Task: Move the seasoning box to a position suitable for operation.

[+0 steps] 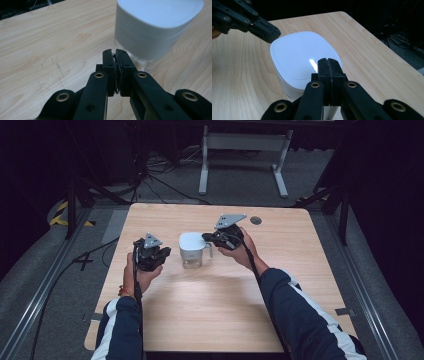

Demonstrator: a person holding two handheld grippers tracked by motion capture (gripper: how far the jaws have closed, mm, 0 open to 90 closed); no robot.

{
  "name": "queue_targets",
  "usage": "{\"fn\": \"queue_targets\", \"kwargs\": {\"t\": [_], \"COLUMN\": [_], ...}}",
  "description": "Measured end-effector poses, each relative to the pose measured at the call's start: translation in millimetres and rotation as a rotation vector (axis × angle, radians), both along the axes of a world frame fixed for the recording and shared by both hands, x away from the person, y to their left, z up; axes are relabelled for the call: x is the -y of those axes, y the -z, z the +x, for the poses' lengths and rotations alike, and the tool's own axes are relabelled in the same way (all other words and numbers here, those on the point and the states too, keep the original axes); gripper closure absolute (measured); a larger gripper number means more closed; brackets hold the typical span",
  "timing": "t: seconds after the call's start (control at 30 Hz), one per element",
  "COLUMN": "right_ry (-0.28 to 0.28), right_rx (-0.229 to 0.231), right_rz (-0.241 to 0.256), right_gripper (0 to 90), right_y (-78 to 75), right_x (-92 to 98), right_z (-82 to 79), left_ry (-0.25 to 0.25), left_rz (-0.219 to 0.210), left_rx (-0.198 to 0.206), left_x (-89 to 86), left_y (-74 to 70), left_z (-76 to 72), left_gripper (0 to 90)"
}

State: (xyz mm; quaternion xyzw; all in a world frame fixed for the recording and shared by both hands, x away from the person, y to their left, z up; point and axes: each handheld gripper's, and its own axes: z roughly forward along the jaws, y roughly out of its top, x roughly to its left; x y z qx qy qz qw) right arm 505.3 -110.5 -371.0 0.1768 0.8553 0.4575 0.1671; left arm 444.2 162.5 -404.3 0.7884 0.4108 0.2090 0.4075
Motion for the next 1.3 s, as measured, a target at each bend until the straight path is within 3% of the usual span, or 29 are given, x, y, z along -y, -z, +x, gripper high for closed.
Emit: {"fn": "queue_targets", "kwargs": {"t": [0.1,0.13,0.2,0.23,0.37,0.4,0.43,0.47,0.63,0.73,0.83,1.0,1.3], "right_ry": [0.002,0.000,0.002,0.002,-0.009,-0.008,-0.008,-0.009,-0.006,0.004,0.004,0.004,-0.005], "right_rx": [0.003,0.007,0.010,0.009,0.013,0.012,0.009,0.010,0.011,0.012,0.012,0.010,0.002], "right_rz": [0.004,0.005,0.012,0.019,0.013,0.014,0.019,0.021,0.027,0.038,0.043,0.043,0.057], "right_gripper": [89.9,89.9,89.9,89.9,89.9,89.9,89.9,89.9,89.9,89.9,89.9,89.9,89.9], "right_y": [0.6,1.0,1.8,2.4,2.1,2.1,2.4,2.7,3.7,4.7,5.2,5.1,6.2], "right_x": [0.7,1.2,2.1,2.7,2.4,2.4,2.7,3.2,5.4,6.6,7.0,6.7,8.6], "right_z": [-1.6,-1.7,-2.7,-3.0,-5.7,-6.0,-6.2,-6.3,-7.5,-7.3,-6.8,-8.5,-11.0], "left_ry": [0.008,0.001,0.006,0.002,0.011,0.022,0.022,0.020,-0.007,0.010,0.002,0.016,0.009], "left_rz": [0.011,-0.005,0.003,-0.012,0.005,0.009,0.018,0.025,-0.009,0.017,0.008,0.012,0.007], "left_rx": [0.025,0.008,0.005,0.008,0.009,0.027,0.013,0.029,0.005,0.014,0.002,0.024,0.020], "left_x": [5.0,7.0,8.2,9.3,14.1,15.0,15.5,15.5,14.9,15.0,17.0,19.8,18.6], "left_y": [-2.2,-1.4,-2.1,-1.7,-6.1,-7.1,-8.5,-8.2,-5.0,-4.6,-4.3,-5.6,-7.5], "left_z": [2.7,2.8,3.8,4.5,6.8,8.1,7.7,8.7,8.7,11.2,11.2,12.9,12.2], "left_gripper": [86.5,86.5,86.3,86.3,86.9,87.0,87.1,87.0,86.5,86.4,86.4,85.4,83.3]}}
